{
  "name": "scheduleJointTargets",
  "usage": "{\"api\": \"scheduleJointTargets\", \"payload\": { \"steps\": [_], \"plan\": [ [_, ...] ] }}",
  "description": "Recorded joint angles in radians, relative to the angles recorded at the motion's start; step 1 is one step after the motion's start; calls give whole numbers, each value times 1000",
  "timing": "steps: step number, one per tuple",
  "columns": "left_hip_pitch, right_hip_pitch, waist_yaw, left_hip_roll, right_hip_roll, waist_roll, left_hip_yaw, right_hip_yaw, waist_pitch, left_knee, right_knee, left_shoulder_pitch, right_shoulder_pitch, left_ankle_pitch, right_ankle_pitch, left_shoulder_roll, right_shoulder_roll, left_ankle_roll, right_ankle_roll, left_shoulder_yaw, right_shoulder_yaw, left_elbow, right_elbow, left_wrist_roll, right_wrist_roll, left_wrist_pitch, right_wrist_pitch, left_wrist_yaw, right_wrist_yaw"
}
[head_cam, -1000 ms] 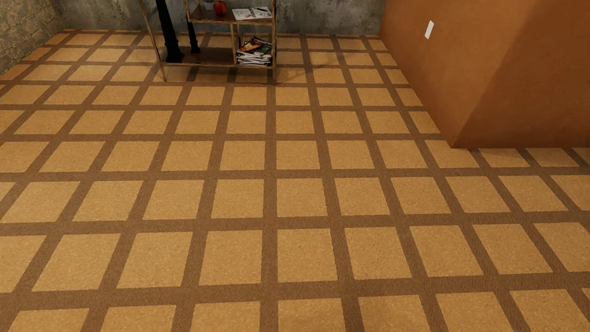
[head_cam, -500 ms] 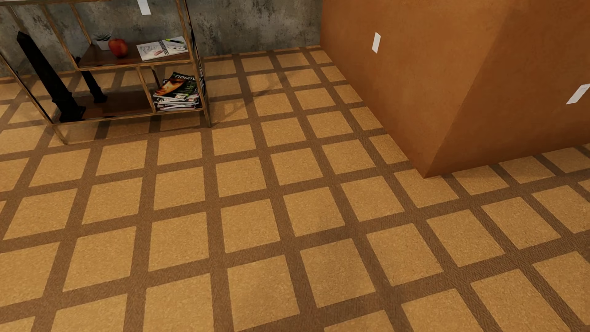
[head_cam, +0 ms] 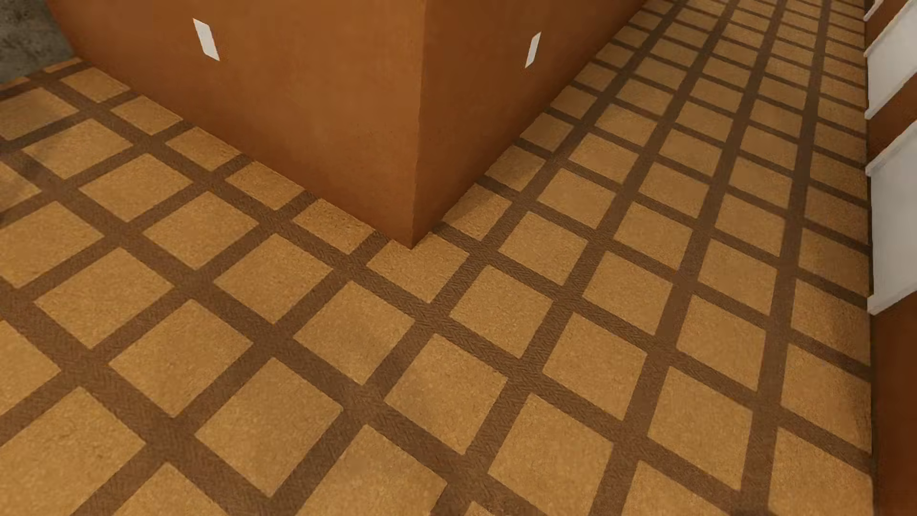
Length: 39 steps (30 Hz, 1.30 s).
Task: Go around the corner
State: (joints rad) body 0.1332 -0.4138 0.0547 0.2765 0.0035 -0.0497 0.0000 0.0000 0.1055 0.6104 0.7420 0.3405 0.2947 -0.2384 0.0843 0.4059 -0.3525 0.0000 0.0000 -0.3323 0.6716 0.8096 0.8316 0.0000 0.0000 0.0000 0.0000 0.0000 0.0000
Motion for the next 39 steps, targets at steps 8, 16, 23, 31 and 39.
{"api": "scheduleJointTargets", "payload": {
  "steps": [8,16,23,31,39],
  "plan": [
    [217,-236,-242,11,3,114,0,0,10,60,33,-98,117,110,97,22,-46,0,0,-4,169,-77,221,0,0,0,0,0,0],
    [-490,457,160,-165,186,121,0,0,41,515,-248,65,-59,-37,-342,3,-62,0,0,-146,-35,46,-65,0,0,0,0,0,0],
    [-721,824,383,-153,10,101,0,0,-30,50,-251,184,-242,115,-406,-2,-95,0,0,-195,-310,119,-324,0,0,0,0,0,0],
    [-154,153,-34,-296,63,134,0,0,17,-3,448,-10,-31,5,80,-63,-12,0,0,-76,-45,-124,96,0,0,0,0,0,0],
    [234,-104,-261,-176,87,150,0,0,-25,10,-201,-148,192,40,6,-51,-21,0,0,86,183,-315,200,0,0,0,0,0,0]
  ]
}}
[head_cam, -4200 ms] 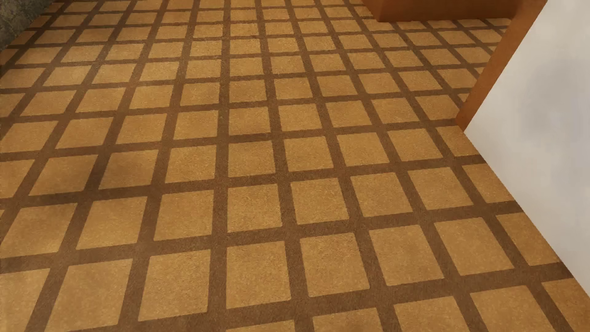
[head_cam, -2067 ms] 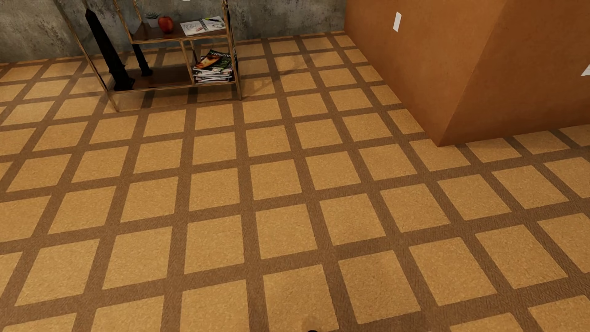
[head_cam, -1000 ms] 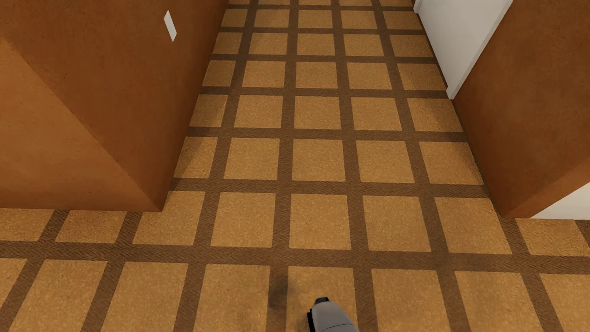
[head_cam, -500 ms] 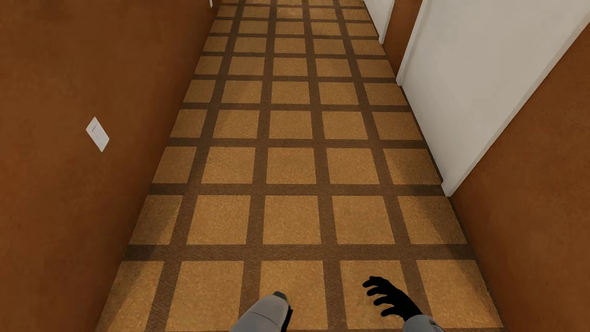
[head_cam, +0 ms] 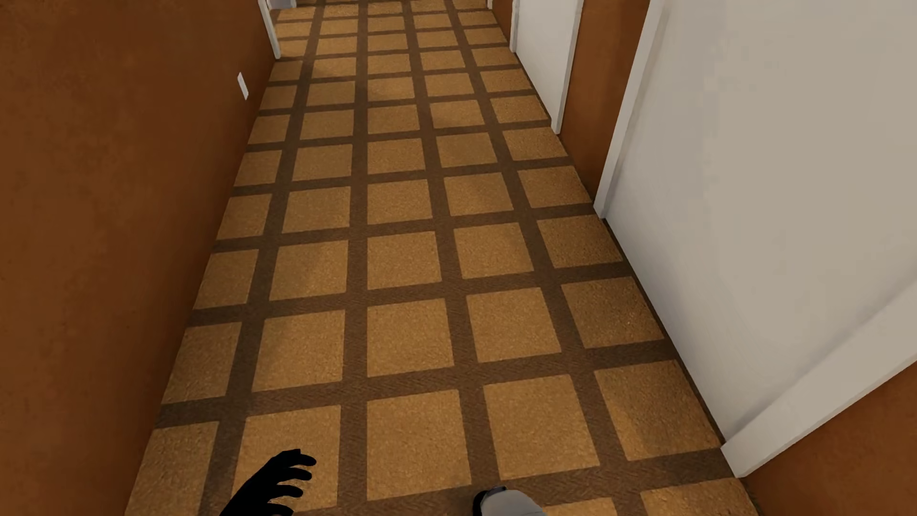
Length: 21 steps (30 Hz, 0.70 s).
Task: Go around the corner
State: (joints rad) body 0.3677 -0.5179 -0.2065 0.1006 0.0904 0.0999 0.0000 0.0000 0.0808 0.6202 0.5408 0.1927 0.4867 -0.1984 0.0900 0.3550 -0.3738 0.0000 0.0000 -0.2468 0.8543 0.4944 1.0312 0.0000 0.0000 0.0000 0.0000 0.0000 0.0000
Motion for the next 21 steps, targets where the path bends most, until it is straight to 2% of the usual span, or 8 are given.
{"api": "scheduleJointTargets", "payload": {
  "steps": [2,5,9,11,13,14,17,21],
  "plan": [
    [-88,50,42,63,78,40,0,0,8,331,139,43,-30,366,129,-43,-3,0,0,-43,19,182,16,0,0,0,0,0,0],
    [-392,301,191,62,126,7,0,0,41,793,96,71,-136,41,-1,-42,-3,0,0,-192,-62,414,-97,0,0,0,0,0,0],
    [-634,634,414,34,58,-54,0,0,23,389,-49,233,-305,-24,-250,-13,-41,0,0,-254,-249,500,-325,0,0,0,0,0,0],
    [-688,757,467,55,53,-44,0,0,-1,1,-110,285,-390,179,-379,1,-48,0,0,-257,-386,501,-399,0,0,0,0,0,0],
    [-736,793,518,64,17,-46,0,0,-28,-505,-92,298,-454,730,-430,3,-60,0,0,-264,-483,515,-468,0,0,0,0,0,0],
    [-784,836,515,60,17,-42,0,0,-39,-122,-84,307,-469,730,-418,-6,-60,0,0,-228,-488,533,-472,0,0,0,0,0,0],
    [-782,825,516,-57,-67,-66,0,0,-66,73,207,313,-372,177,-159,-20,-23,0,0,-202,-542,571,-477,0,0,0,0,0,0],
    [-527,523,400,-114,-106,-71,0,0,10,113,875,190,-336,8,22,-20,18,0,0,-164,-267,451,-197,0,0,0,0,0,0]
  ]
}}
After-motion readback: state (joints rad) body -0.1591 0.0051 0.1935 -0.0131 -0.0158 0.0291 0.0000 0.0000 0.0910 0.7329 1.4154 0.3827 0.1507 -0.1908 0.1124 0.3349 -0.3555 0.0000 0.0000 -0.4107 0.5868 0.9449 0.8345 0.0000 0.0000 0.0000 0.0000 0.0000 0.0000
